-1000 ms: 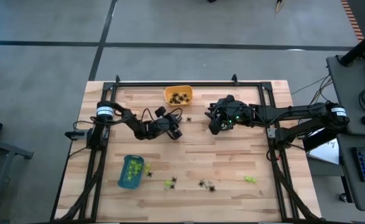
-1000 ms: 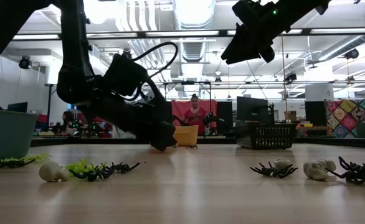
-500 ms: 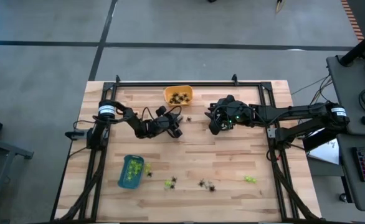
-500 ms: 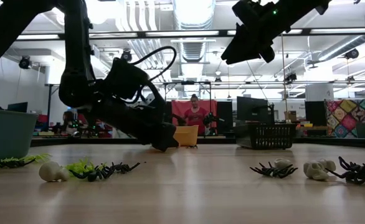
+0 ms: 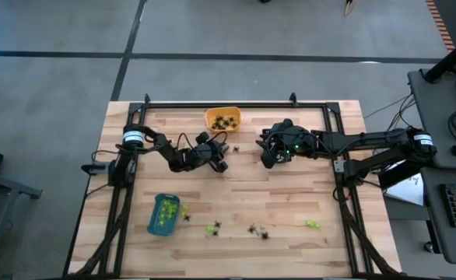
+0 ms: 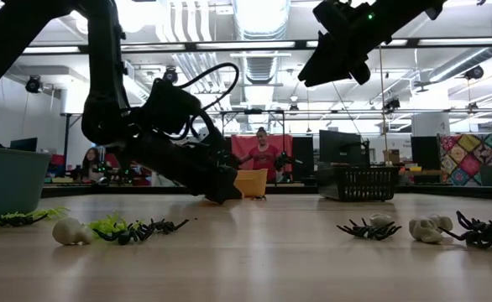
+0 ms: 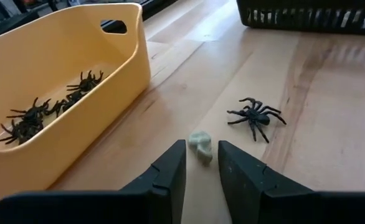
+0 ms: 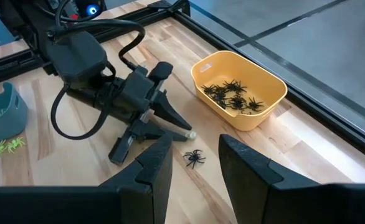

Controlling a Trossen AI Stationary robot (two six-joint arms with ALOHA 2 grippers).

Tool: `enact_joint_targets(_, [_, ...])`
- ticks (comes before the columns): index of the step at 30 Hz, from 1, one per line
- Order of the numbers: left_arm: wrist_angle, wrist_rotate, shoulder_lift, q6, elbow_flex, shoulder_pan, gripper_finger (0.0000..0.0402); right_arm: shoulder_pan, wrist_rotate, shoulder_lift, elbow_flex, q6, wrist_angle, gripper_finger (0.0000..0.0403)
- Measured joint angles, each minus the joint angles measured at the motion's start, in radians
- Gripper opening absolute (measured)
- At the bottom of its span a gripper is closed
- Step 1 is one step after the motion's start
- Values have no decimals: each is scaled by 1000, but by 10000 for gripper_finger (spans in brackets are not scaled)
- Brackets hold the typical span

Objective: Sort Halloween decoration
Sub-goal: Put the white skull toy into the black bin

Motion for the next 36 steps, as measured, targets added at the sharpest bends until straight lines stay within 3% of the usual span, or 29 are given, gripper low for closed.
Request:
enact_joint_targets(9, [-1, 59, 0, 9, -1, 30, 75, 0, 0, 0, 0, 0, 0, 123])
enact_joint_targets(33, [0, 63, 1, 9, -2, 31, 75, 0, -1, 0, 0, 0, 0, 123])
enact_joint_targets(36, [0, 65, 1, 9, -2, 32, 61, 0, -1, 0, 0, 0, 0, 123])
